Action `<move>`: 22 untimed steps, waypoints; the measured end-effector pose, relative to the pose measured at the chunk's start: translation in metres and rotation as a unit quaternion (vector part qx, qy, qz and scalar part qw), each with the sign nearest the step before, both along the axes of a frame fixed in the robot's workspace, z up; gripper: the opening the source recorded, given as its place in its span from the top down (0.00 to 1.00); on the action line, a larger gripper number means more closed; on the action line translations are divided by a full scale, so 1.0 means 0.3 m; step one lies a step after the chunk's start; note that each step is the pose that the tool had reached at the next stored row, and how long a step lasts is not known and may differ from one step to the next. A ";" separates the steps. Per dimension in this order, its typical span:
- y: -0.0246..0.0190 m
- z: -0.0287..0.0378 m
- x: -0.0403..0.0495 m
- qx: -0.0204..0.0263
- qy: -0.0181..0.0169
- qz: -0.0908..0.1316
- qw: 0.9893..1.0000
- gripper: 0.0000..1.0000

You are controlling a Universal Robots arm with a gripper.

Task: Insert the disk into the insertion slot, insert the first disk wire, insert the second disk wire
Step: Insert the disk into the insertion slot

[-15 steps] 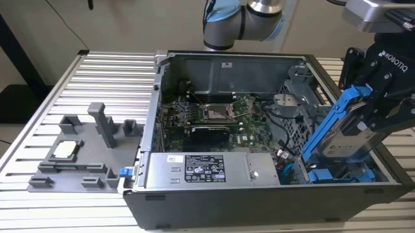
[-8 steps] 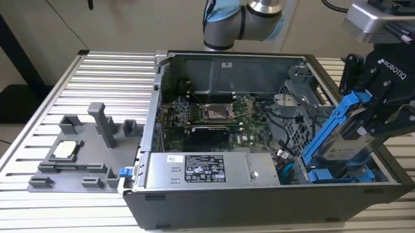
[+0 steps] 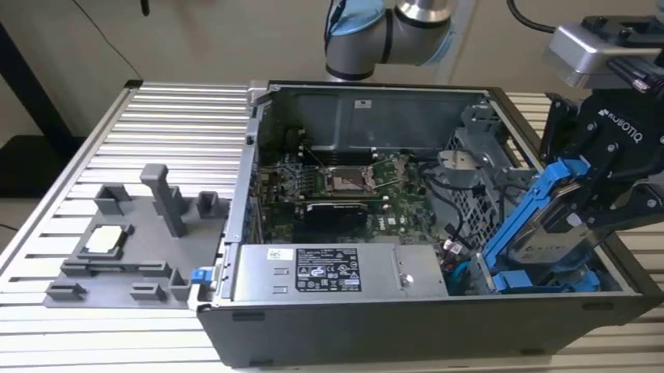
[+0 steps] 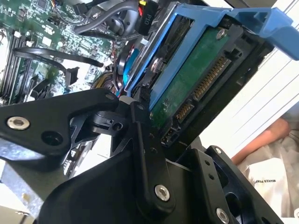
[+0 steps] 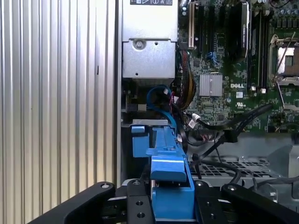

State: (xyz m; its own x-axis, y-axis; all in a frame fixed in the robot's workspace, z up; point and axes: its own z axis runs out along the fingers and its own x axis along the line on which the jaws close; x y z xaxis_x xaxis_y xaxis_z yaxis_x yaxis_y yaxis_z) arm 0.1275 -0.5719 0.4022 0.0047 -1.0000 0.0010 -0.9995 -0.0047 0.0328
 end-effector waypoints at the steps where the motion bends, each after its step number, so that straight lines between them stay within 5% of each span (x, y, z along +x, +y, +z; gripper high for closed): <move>1: 0.000 -0.005 0.000 0.000 0.001 0.000 1.000 0.67; 22: -0.001 -0.115 0.000 0.008 0.002 0.008 1.000 0.67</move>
